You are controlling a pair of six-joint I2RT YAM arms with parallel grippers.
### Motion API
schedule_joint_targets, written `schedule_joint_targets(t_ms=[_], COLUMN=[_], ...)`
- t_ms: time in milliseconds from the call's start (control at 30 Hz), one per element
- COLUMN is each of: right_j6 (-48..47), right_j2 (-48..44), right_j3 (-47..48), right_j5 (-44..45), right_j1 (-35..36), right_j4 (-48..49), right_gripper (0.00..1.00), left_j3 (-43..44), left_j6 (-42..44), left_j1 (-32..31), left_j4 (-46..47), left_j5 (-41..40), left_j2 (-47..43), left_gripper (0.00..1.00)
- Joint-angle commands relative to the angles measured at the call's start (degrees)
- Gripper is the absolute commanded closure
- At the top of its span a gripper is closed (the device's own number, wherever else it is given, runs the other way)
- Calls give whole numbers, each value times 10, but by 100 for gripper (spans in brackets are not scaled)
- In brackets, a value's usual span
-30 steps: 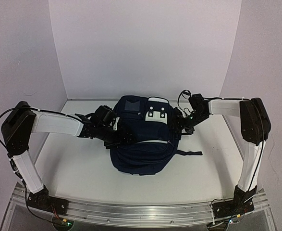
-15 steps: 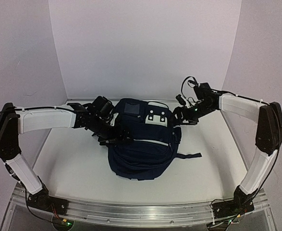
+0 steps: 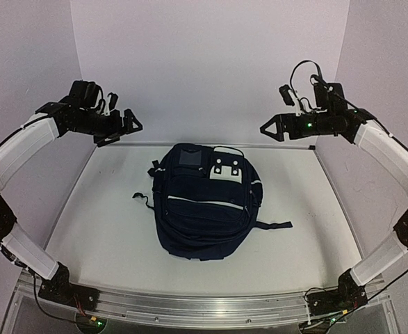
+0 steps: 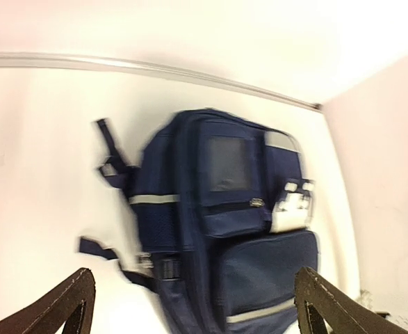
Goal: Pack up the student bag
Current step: Reset both arms
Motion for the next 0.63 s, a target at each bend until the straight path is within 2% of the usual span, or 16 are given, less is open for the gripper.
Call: schedule_joint_targets(t_ms=[0, 133, 333, 600], right_j6=[-53, -89, -96, -79], right_j2=[-18, -22, -16, 6], right_j3=[-58, -130, -216, -216], right_j5=[58, 71, 69, 47], right_j1=[-21, -43, -54, -54], right_j4=[-7, -3, 17, 27], right_gripper=[2, 2, 2, 2], left_j3=[-19, -113, -242, -259], left_j6=[24, -4, -60, -61], left_j1=[19, 23, 23, 23], left_j4=[-47, -12, 66, 62], left_j5=[-63, -105, -91, -104], left_j2=[-6, -5, -32, -53], left_gripper=[0, 0, 0, 0])
